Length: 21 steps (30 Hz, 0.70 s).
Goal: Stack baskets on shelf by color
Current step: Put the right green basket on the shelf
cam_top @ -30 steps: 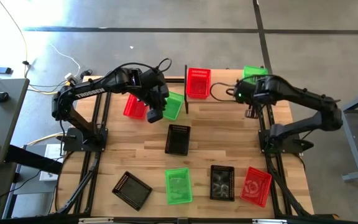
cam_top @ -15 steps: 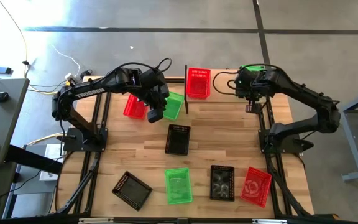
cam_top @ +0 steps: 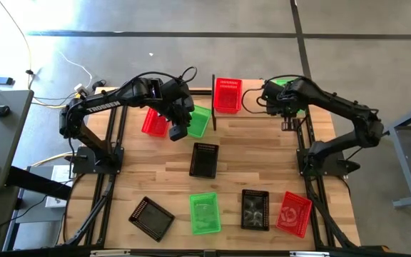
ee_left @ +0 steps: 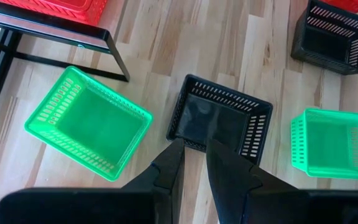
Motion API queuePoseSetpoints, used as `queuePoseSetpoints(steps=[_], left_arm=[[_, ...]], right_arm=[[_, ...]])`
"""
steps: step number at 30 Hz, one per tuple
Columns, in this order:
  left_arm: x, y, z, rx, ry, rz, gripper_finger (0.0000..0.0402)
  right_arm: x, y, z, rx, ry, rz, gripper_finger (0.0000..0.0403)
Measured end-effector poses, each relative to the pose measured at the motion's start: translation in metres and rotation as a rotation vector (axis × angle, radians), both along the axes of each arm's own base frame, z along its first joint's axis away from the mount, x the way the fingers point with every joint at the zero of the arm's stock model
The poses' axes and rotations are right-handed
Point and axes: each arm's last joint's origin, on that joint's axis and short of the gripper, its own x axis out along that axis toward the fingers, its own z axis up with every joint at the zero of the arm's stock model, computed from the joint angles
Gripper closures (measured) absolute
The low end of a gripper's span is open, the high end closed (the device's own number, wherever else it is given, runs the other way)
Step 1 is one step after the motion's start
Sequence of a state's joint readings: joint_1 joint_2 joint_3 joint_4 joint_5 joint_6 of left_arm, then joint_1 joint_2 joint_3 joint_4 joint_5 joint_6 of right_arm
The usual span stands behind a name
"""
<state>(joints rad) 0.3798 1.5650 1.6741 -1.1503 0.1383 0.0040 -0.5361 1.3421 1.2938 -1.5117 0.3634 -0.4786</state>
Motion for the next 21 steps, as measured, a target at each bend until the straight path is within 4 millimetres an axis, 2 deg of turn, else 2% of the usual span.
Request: queuePoseSetpoints(steps=[14,21], left_arm=[[0.0,0.0,-0.0001,0.0,0.0,0.0,0.0341],[0.0,0.0,0.0,0.0,0.0,0.0,0.0341]], right_arm=[[0.0003,0.0003,-0.0002,0.017,-0.013,-0.003,0.04],[0.0002,0.0002,-0.0001,0.008,-0.02,-0.031,0.0346]])
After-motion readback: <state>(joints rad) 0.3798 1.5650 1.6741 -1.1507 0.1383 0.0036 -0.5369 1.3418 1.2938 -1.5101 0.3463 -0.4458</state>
